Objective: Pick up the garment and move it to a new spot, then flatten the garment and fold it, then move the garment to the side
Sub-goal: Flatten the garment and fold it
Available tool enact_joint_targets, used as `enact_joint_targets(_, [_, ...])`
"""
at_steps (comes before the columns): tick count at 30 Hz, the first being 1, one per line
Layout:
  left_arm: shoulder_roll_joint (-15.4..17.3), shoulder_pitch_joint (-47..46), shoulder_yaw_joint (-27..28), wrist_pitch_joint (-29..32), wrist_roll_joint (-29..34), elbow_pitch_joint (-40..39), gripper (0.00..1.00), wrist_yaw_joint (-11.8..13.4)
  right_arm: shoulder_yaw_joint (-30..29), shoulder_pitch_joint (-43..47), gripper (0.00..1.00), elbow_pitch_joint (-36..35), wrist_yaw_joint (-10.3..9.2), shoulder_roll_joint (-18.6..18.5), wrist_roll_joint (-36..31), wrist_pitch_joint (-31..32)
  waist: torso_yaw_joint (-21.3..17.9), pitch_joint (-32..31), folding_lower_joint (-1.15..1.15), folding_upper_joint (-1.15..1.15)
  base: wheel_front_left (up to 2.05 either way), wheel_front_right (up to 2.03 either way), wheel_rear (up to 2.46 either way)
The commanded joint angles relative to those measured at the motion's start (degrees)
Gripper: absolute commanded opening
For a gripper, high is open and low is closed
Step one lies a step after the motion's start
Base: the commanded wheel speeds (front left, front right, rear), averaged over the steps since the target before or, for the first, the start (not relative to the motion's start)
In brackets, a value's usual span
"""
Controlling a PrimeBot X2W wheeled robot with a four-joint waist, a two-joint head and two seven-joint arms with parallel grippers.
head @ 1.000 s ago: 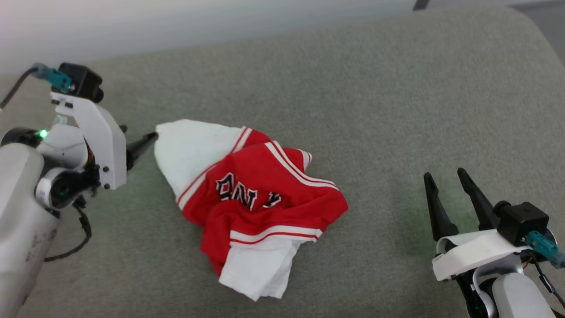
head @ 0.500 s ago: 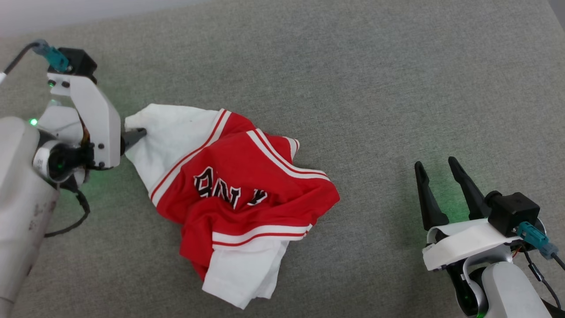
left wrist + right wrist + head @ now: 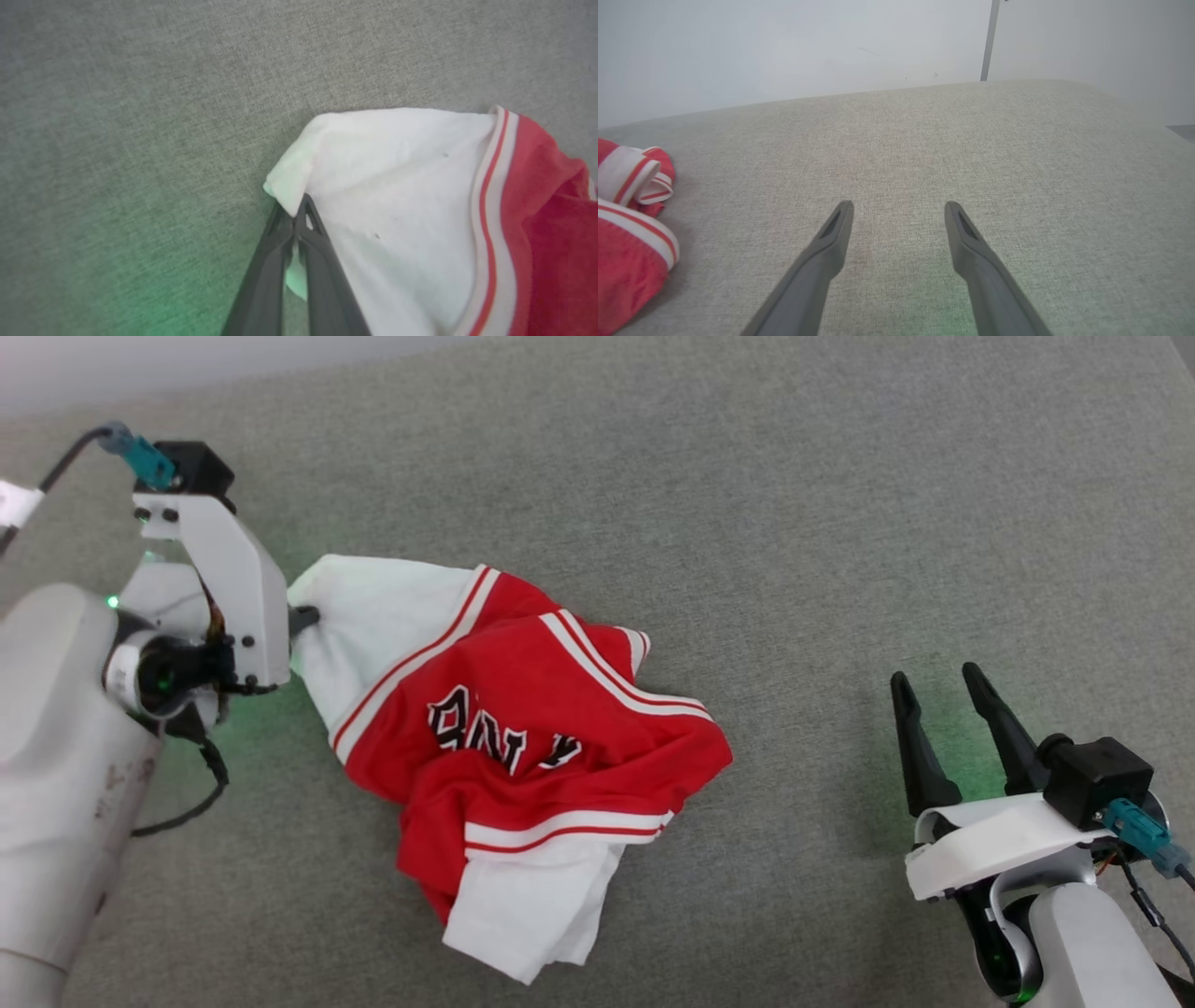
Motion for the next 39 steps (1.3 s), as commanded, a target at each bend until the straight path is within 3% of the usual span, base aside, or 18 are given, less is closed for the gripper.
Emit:
enact_joint_targets(1, [-0.33, 3.08, -0.81, 0.33, -0.33, 0.90, 0.00, 0.39, -0.31, 0.40, 1.00, 0.13, 0.00, -0.25, 0.01, -0.24, 0.92, -0.88, 0.00, 0.00, 0.00, 0.00, 0.00])
enact_joint_targets(9, [2.87, 5.53, 1.99, -3.37, -1.23, -0.89, 0.00, 2.46, -0.68, 2.08, 1.00, 0.59, 0.00, -1.17, -0.40, 0.39, 4.75, -5.02, 0.00, 0.00, 0.00, 0.00, 0.00])
enact_joint_targets(25, [11.57, 21.20, 6.96, -5.99, -4.83, -6.66, 0.00, 10.87, 0.27, 6.21, 1.00, -0.26, 0.00, -2.24, -0.12, 3.39, 9.81, -13.92, 0.00, 0.00, 0.00, 0.00, 0.00])
enact_joint_targets(30, [13.15, 27.45, 8.66, -6.82, -7.19, -7.32, 0.00, 12.83, 0.53, 7.34, 1.00, -0.77, 0.00, -2.36, 0.18, 4.20, 9.78, -15.60, 0.00, 0.00, 0.00, 0.00, 0.00])
enact_joint_targets(39, [12.40, 34.63, 10.35, -8.63, -10.52, -6.97, 0.00, 13.00, 0.58, 8.28, 1.00, -1.58, 0.00, -2.56, 0.67, 4.93, 9.28, -16.83, 0.00, 0.00, 0.00, 0.00, 0.00])
